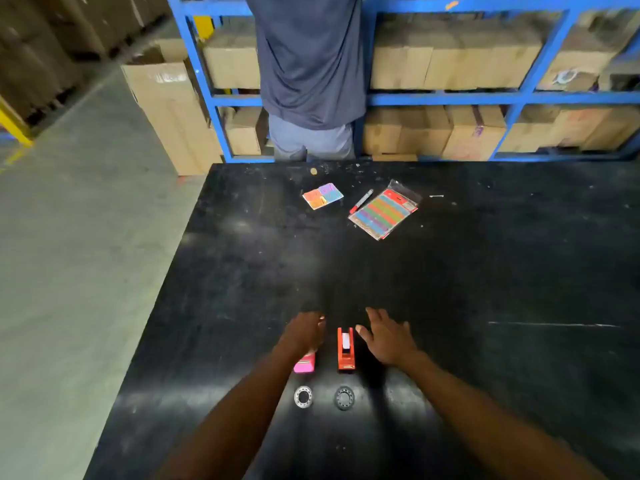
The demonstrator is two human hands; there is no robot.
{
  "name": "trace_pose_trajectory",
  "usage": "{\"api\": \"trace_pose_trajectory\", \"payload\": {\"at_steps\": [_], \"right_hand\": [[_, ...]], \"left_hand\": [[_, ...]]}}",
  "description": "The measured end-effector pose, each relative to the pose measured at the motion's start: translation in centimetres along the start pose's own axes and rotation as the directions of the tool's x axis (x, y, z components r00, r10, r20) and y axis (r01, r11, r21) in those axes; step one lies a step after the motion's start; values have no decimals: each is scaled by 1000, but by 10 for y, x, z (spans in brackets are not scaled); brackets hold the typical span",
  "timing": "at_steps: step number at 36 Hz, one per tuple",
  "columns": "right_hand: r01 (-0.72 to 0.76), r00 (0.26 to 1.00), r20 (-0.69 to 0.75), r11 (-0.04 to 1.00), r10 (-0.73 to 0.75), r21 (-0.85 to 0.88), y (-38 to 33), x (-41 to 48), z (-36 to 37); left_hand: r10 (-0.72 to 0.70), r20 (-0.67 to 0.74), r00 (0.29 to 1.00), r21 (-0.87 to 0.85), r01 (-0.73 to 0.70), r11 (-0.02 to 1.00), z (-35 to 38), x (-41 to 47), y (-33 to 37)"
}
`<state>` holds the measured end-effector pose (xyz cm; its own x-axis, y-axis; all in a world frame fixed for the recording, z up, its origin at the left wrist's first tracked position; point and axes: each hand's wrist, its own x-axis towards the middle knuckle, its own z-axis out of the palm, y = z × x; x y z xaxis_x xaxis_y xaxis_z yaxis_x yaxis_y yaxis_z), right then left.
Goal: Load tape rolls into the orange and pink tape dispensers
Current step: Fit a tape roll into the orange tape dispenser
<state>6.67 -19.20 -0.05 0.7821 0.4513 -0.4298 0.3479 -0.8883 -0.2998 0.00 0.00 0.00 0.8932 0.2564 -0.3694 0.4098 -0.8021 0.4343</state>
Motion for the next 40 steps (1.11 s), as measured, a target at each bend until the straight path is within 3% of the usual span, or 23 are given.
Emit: {"api": "trace_pose_trajectory", "payload": {"at_steps": [3, 6, 9, 12, 18, 21, 25, 28, 33, 40], "right_hand": [[-64, 995, 84, 987, 52, 147, 3, 6, 20], [-110, 987, 137, 970, 81, 219, 5, 11, 44], [-84, 989, 144, 954, 44, 288, 2, 15, 59], [-81, 988, 152, 932, 29, 352, -2, 19, 69], [-85, 996, 57, 860, 65, 502, -7, 19, 75], [-94, 995, 23, 796, 100, 598, -4, 17, 78], [-67, 996, 2, 712, 91, 699, -3, 9, 72], [-40, 997, -16, 659, 78, 751, -1, 4, 67], [41, 999, -30, 663, -28, 748, 2, -2, 58], [98, 994, -101, 621, -30, 778, 1, -14, 44]], "left_hand": [[21, 25, 999, 14, -21, 1000, 17, 4, 3], [22, 138, 990, 68, -31, 997, 34, 4, 8], [81, 270, 959, 133, -121, 984, 51, 12, 8], [87, 286, 954, 160, -138, 978, 63, 15, 8], [68, 246, 967, -120, -39, 992, 55, 13, 14], [17, 210, 978, -397, 69, 915, 55, 11, 10], [65, 204, 977, -568, 63, 821, 57, 9, 7], [100, 212, 972, -624, 56, 779, 50, 1, 19], [116, 205, 972, -558, 19, 829, 56, -6, 25], [139, 174, 975, -593, -9, 805, 40, -11, 39]]}}
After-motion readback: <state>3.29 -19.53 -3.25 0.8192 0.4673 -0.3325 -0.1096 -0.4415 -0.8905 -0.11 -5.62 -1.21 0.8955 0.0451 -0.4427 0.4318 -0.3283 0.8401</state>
